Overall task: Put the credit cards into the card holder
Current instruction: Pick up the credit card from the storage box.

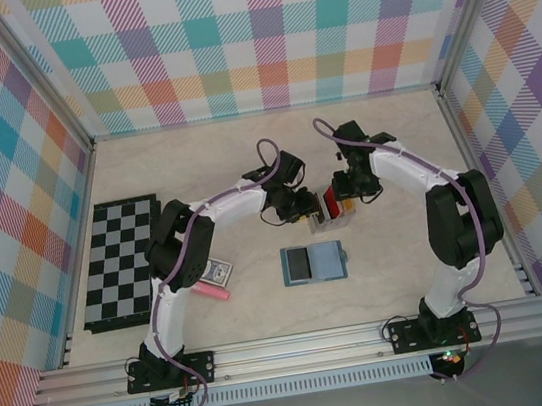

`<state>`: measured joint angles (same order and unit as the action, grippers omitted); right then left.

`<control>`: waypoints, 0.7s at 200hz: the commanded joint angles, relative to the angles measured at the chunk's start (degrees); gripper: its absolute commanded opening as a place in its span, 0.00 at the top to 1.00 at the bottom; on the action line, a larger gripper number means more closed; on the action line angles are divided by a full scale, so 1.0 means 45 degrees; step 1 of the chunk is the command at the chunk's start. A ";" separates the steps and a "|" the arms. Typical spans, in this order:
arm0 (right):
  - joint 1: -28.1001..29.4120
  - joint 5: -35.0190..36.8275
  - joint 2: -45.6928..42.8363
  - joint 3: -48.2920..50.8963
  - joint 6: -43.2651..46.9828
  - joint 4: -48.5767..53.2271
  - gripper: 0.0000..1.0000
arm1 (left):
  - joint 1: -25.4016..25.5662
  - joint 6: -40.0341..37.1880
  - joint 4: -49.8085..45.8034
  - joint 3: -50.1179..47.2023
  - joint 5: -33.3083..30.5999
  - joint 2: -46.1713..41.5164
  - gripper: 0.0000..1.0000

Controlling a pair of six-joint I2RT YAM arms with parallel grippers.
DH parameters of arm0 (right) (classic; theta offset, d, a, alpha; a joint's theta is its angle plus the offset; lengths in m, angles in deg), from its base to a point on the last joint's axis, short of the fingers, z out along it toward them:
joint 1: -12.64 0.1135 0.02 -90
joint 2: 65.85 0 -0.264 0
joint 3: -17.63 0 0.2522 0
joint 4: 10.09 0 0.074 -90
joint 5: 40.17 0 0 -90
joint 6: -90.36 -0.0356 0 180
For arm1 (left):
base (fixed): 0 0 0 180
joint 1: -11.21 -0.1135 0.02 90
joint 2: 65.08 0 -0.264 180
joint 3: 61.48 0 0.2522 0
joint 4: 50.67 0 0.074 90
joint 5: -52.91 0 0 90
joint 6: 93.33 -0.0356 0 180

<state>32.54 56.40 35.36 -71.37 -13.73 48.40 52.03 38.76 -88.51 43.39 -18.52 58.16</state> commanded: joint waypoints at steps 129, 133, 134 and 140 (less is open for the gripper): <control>0.0080 0.1322 -0.0136 -0.0862 0.0313 0.0941 0.57 | -0.0185 -0.0335 -0.0774 -0.0501 -0.0215 -0.0444 0.73; 0.0098 0.1347 -0.0138 -0.0891 0.0318 0.0967 0.57 | -0.0184 -0.0348 -0.0769 -0.0501 -0.0201 -0.0438 0.73; 0.0094 0.1360 -0.0133 -0.0894 0.0318 0.0963 0.57 | -0.0184 -0.0348 -0.0766 -0.0510 -0.0201 -0.0446 0.73; 0.0137 0.1427 -0.0142 -0.0949 0.0328 0.1027 0.57 | -0.0184 -0.0342 -0.0761 -0.0500 -0.0200 -0.0436 0.73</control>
<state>32.78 59.88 36.74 -73.53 -13.62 50.41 51.98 38.15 -88.09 42.91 -18.46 57.89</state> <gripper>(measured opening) 0.431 0.272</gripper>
